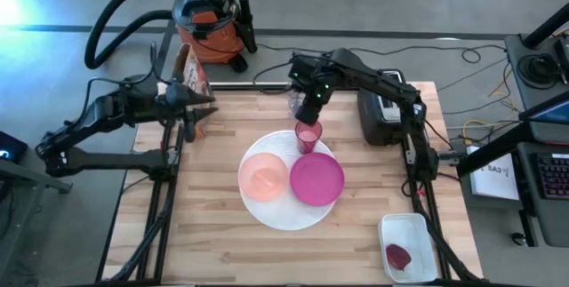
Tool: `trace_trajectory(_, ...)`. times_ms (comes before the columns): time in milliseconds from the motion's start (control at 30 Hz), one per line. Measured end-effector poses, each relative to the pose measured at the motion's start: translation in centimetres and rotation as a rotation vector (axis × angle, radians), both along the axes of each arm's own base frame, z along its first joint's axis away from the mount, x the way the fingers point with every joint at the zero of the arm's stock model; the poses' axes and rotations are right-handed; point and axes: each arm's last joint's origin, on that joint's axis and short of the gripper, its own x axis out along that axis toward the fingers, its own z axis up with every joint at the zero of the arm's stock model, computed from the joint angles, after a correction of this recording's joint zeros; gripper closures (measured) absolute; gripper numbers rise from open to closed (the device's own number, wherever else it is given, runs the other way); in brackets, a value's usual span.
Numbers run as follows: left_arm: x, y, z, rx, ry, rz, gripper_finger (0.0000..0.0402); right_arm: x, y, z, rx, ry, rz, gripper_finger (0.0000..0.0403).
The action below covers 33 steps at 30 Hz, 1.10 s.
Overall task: Arrange a breakfast setting
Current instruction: Pour the cereal from the cereal box into the orange bowl
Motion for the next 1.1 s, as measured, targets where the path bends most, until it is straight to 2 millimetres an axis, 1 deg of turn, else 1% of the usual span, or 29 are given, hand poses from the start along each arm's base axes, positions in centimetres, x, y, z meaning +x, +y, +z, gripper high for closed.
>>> trace_trajectory(100,0.6,0.2,-0.4,-0.008,0.026,-0.003,0.0293,-0.2,1.4,0.8,-0.005,-0.022,0.024,0.036)
trace_trajectory(233,1.2,0.3,-0.6,-0.014,0.043,-0.005,0.0293,-0.1,3.0,1.3,-0.015,-0.032,0.052,0.036)
trace_trajectory(400,1.8,0.4,-0.9,-0.029,0.062,-0.03,0.0293,0.2,4.8,1.4,-0.01,-0.035,0.072,0.036)
trace_trajectory(600,2.9,0.7,-1.7,-0.061,0.102,-0.049,0.0293,0.6,7.1,1.4,-0.012,-0.036,0.142,0.036)
trace_trajectory(733,3.5,0.8,-2.0,-0.069,0.122,-0.048,0.0293,0.4,7.5,1.7,-0.018,-0.044,0.162,0.036)
trace_trajectory(833,3.7,0.9,-2.2,-0.072,0.131,-0.048,0.0293,0.4,7.5,1.6,-0.018,-0.034,0.162,0.036)
trace_trajectory(933,3.9,1.0,-2.2,-0.071,0.137,-0.049,0.0293,0.6,7.4,0.6,-0.055,0.013,0.161,0.036)
trace_trajectory(1033,3.9,1.0,-2.3,-0.065,0.141,-0.052,0.0293,0.8,7.0,-0.9,-0.128,0.078,0.117,0.036)
trace_trajectory(1100,3.9,1.0,-2.3,-0.063,0.141,-0.051,0.0293,1.1,6.9,-1.9,-0.147,0.102,0.094,0.036)
